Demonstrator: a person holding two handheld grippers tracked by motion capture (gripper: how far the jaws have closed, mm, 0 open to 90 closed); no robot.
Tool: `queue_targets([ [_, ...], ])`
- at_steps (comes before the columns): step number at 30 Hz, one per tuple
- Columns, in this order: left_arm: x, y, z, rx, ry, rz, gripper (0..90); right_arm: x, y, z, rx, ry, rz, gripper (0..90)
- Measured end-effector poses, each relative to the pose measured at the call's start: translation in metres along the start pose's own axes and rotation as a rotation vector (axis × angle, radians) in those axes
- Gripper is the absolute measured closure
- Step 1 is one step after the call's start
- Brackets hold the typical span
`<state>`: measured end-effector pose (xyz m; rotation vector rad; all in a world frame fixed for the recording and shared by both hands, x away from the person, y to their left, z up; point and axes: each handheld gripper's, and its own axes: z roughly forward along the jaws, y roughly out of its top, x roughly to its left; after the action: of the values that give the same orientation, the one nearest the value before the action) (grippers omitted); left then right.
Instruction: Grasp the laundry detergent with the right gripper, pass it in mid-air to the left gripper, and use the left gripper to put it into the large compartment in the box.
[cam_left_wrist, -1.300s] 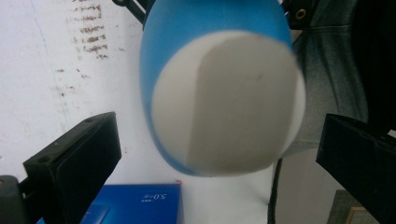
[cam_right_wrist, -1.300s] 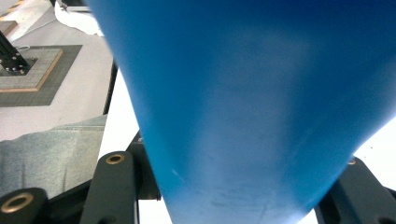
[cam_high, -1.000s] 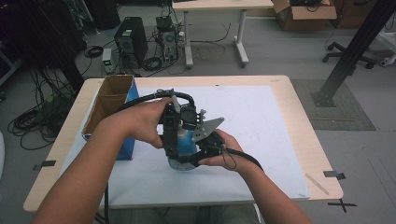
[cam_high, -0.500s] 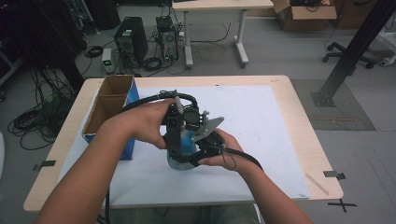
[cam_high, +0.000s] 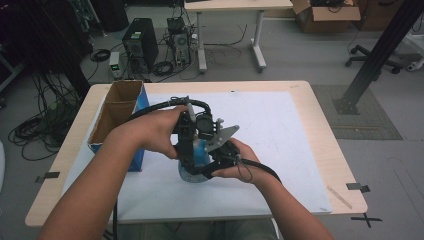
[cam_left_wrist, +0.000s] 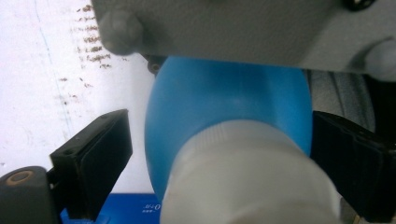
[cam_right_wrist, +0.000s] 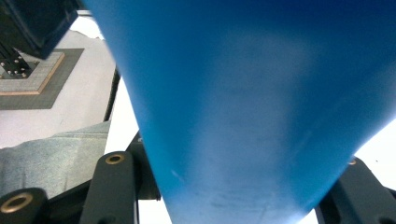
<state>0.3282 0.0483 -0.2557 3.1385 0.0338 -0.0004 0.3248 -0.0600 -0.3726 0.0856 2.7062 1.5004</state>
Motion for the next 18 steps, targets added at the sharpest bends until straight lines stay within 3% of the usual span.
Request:
queue_targets([
  [18, 0.0000, -0.0023, 0.0016, 0.008, 0.008, 0.006, 21.2, 0.0017, 0.0022, 0.0019, -0.008, 0.009, -0.001, 44.7],
])
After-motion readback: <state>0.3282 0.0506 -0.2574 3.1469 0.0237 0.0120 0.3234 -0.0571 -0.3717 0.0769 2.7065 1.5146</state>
